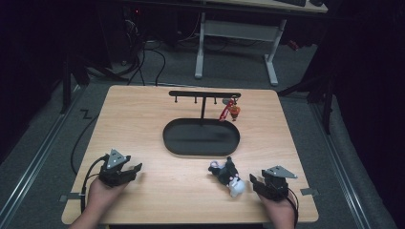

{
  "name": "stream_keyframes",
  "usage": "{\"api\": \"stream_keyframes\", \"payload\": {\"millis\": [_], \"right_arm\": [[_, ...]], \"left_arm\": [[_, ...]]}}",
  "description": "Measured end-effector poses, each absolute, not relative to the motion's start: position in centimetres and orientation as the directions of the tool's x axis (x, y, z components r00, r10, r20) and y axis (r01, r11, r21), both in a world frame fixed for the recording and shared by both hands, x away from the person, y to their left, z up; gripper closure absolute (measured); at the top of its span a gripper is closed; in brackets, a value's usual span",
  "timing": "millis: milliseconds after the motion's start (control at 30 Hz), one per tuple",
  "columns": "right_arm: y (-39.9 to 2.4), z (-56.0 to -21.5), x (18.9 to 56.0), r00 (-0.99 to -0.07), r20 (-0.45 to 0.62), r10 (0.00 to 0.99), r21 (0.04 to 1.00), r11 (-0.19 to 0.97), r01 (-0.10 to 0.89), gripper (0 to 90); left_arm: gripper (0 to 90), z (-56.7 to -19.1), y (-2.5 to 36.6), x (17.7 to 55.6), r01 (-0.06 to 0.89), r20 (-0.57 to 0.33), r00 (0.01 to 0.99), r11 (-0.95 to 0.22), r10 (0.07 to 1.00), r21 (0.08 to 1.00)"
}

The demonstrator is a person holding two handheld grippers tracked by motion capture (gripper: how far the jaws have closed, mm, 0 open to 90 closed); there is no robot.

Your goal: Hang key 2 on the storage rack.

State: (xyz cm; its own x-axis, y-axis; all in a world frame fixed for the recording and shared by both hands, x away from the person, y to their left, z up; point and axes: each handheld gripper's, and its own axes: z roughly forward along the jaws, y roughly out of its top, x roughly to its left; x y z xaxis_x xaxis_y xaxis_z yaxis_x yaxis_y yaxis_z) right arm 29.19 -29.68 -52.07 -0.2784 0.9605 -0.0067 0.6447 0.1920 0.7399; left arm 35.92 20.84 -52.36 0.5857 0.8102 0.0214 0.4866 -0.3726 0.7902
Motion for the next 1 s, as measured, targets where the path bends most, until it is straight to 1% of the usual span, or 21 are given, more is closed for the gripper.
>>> {"api": "stream_keyframes", "payload": {"millis": [100, 233, 367, 500, 700, 767, 1000], "right_arm": [[-29.5, -52.0, 29.2, -0.299, 0.001, 0.954, 0.735, 0.203, 0.647, 46.7], [-29.2, -51.7, 29.3, -0.293, 0.012, 0.956, 0.720, 0.195, 0.666, 46.7], [-28.6, -50.9, 29.4, -0.295, -0.006, 0.955, 0.696, 0.216, 0.685, 46.6], [-28.3, -50.6, 29.4, -0.292, -0.021, 0.956, 0.655, 0.234, 0.719, 44.6], [-27.9, -50.1, 29.6, -0.312, -0.024, 0.950, 0.589, 0.265, 0.763, 43.4], [-27.8, -49.7, 29.9, -0.317, -0.036, 0.948, 0.559, 0.282, 0.780, 42.9], [-28.1, -48.4, 31.1, -0.320, -0.045, 0.946, 0.504, 0.298, 0.811, 41.2]], "left_arm": [[41.8, -52.4, 20.2, 35.7, 0.472, 0.033, 0.607, -0.393, 0.794, 0.789], [41.2, -52.3, 19.6, 35.6, 0.451, 0.055, 0.623, -0.415, 0.781, 0.790], [41.3, -52.4, 19.6, 35.5, 0.452, 0.046, 0.633, -0.416, 0.773, 0.789], [41.3, -52.2, 19.5, 35.6, 0.438, 0.048, 0.641, -0.416, 0.766, 0.797], [41.4, -52.1, 19.2, 35.4, 0.424, 0.051, 0.655, -0.423, 0.754, 0.800], [41.5, -52.0, 19.1, 35.3, 0.423, 0.051, 0.659, -0.425, 0.751, 0.800], [41.5, -51.7, 19.0, 34.9, 0.397, 0.061, 0.671, -0.427, 0.739, 0.812]]}}
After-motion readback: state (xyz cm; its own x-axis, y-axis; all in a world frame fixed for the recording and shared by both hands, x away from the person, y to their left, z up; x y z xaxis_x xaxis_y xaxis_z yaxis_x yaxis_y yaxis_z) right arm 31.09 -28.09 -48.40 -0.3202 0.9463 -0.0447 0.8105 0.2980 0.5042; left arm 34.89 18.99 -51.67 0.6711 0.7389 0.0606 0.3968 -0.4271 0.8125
